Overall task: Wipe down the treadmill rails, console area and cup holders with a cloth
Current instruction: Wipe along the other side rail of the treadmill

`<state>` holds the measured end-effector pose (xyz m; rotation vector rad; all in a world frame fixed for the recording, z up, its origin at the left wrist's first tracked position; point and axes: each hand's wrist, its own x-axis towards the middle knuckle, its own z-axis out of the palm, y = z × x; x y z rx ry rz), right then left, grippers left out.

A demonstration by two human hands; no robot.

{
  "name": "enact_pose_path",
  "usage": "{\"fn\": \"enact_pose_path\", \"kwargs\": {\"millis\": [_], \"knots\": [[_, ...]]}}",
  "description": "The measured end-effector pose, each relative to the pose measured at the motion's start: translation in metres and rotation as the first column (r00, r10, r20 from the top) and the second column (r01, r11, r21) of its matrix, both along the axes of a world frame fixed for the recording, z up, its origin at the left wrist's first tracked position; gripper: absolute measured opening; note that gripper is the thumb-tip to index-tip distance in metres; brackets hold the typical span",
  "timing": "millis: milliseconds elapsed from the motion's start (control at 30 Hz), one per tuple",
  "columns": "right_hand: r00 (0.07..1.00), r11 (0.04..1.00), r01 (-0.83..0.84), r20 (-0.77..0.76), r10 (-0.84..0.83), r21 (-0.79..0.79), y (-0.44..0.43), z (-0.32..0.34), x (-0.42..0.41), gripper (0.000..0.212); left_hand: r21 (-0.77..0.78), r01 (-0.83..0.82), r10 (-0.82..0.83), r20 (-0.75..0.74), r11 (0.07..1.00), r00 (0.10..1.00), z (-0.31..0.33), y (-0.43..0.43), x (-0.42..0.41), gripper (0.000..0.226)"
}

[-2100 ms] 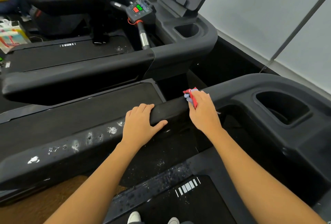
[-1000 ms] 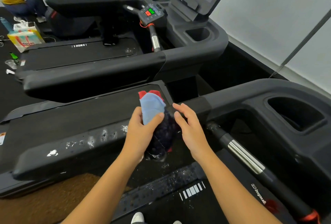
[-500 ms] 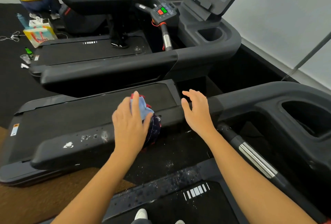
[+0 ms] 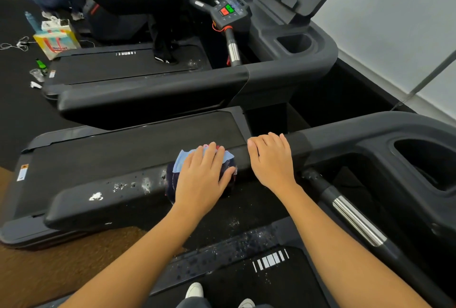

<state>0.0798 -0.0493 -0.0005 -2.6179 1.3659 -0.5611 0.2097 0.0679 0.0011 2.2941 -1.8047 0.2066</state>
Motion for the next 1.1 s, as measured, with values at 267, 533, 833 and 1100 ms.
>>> {"fn": "enact_pose_path", "kwargs": {"millis": [267,533,833,1100], "knots": [[1.0,1.0,0.009,-0.008,-0.009,0.01,-0.001,-0.004,0.001,0.055,-0.044,-0.11,0.106,-0.092,0.993,0.99,0.007,0.002,0.021,0.048],[0.998,0.981,-0.02,0.06,0.009,0.195,-0.007,0.007,-0.003,0.049,-0.091,-0.01,0.003,-0.082,0.996,0.997,0.006,-0.03,-0.016,0.045],[0.974,0.903,-0.102,0.228,0.004,0.418,-0.005,0.029,-0.011,0.059,-0.106,0.181,-0.167,0.129,0.978,0.977,-0.009,0.001,0.0,0.049],[0.977,0.919,-0.091,0.214,0.008,0.384,-0.009,0.025,-0.006,0.064,-0.013,0.159,-0.16,-0.108,0.987,0.981,0.005,-0.057,-0.031,0.044]]}}
